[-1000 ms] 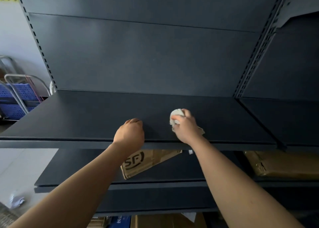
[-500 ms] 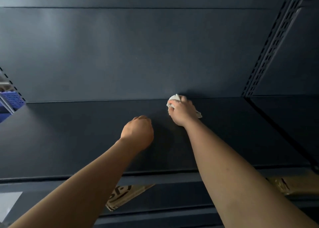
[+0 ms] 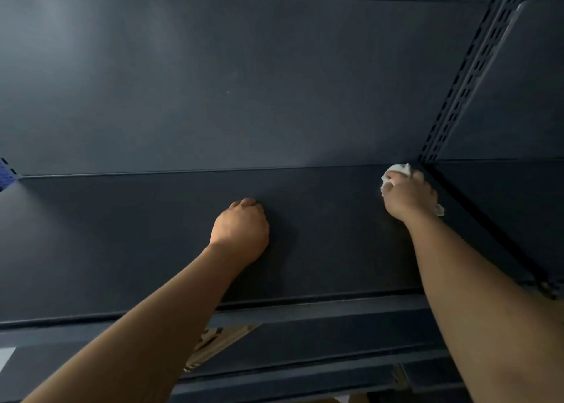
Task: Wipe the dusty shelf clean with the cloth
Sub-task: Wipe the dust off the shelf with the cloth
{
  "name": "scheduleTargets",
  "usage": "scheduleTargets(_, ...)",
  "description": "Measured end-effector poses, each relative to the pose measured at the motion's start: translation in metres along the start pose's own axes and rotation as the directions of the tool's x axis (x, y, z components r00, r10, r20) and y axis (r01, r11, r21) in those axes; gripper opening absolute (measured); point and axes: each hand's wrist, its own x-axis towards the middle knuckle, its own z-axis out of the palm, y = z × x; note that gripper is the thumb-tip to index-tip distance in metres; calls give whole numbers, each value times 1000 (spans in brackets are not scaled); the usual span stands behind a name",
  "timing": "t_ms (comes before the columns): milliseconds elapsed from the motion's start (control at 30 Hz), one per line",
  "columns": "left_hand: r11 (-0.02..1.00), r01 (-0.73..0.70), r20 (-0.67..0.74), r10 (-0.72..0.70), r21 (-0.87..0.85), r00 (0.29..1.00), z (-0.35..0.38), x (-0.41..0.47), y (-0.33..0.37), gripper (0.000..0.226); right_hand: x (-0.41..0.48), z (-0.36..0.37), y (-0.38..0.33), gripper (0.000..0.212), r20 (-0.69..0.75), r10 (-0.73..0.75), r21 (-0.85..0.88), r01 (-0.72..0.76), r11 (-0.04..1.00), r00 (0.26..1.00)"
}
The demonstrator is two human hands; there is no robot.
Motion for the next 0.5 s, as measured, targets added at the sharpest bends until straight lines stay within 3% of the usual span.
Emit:
scheduleTargets(67, 1000, -2, 31, 2, -10, 1000, -2, -3, -2, 32, -26, -3, -9, 32, 15, -34, 7, 34, 999, 999)
scheduleTargets(300, 1000, -17, 16, 17, -17, 1000, -4, -41, -10, 32, -150, 1, -53, 31, -11, -420, 48, 420, 906, 908)
scheduleTargets(367, 999, 8, -8, -8, -32, 1000, -8, -58, -13, 26, -161, -6, -40, 31, -21, -400, 35, 401, 916, 916)
scheduleTargets(500, 999, 30, -32, -31, -36, 999, -13, -90, -29, 24, -158, -30, 16, 32, -96, -145, 3, 146, 989, 985)
